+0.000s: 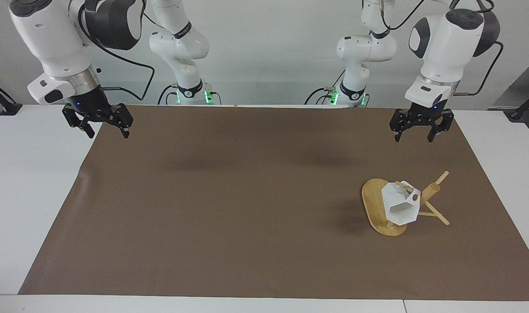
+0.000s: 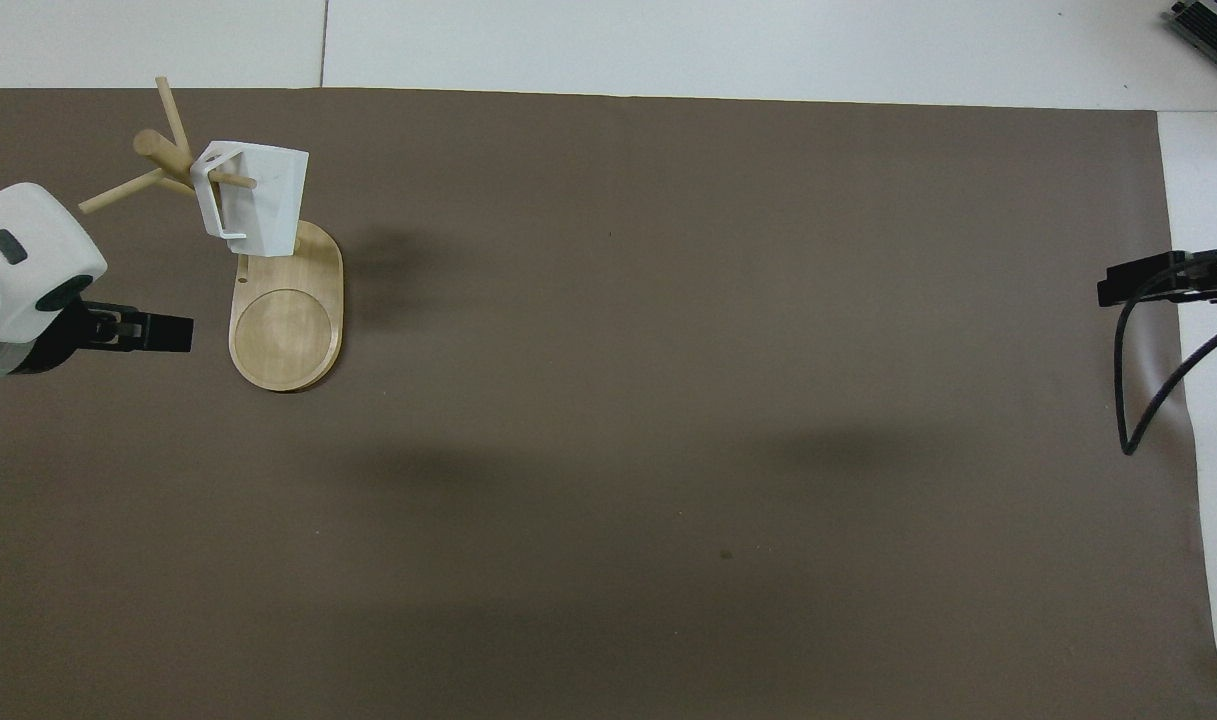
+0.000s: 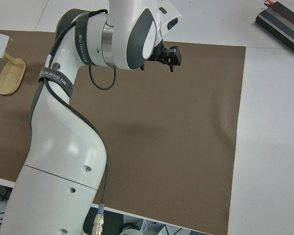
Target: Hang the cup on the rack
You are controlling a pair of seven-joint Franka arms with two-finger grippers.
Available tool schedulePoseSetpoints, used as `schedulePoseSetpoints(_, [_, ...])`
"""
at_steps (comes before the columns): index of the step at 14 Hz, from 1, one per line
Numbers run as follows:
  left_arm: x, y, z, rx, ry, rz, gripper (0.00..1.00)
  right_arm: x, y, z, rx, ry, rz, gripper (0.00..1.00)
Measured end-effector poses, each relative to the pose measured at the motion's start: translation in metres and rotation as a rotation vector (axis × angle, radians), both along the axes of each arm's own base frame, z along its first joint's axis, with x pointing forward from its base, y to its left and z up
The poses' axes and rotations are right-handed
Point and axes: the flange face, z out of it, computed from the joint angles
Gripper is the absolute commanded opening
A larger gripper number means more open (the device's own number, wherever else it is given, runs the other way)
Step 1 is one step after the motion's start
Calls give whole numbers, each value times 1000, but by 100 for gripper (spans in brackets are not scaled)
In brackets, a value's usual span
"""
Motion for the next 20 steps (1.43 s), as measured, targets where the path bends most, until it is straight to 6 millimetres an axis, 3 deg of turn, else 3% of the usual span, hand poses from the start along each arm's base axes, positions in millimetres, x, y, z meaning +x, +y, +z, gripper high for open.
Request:
schedulePoseSetpoints(3, [8,16,40,-33,41,-4,100,-1,-10,0,0,0,-19,100])
schedulePoseSetpoints(6, [16,23,63,-41,89,-8,100,-3,-26,0,-1,0,-45,100])
schedulePoseSetpoints(11, [2,41,60,-67,153,29,100,-4,-27,1,-1,-1,-49,100])
schedulePoseSetpoints(20, [2,41,58,-70,141,36,100,-4,-27,1,-1,-1,-48,100])
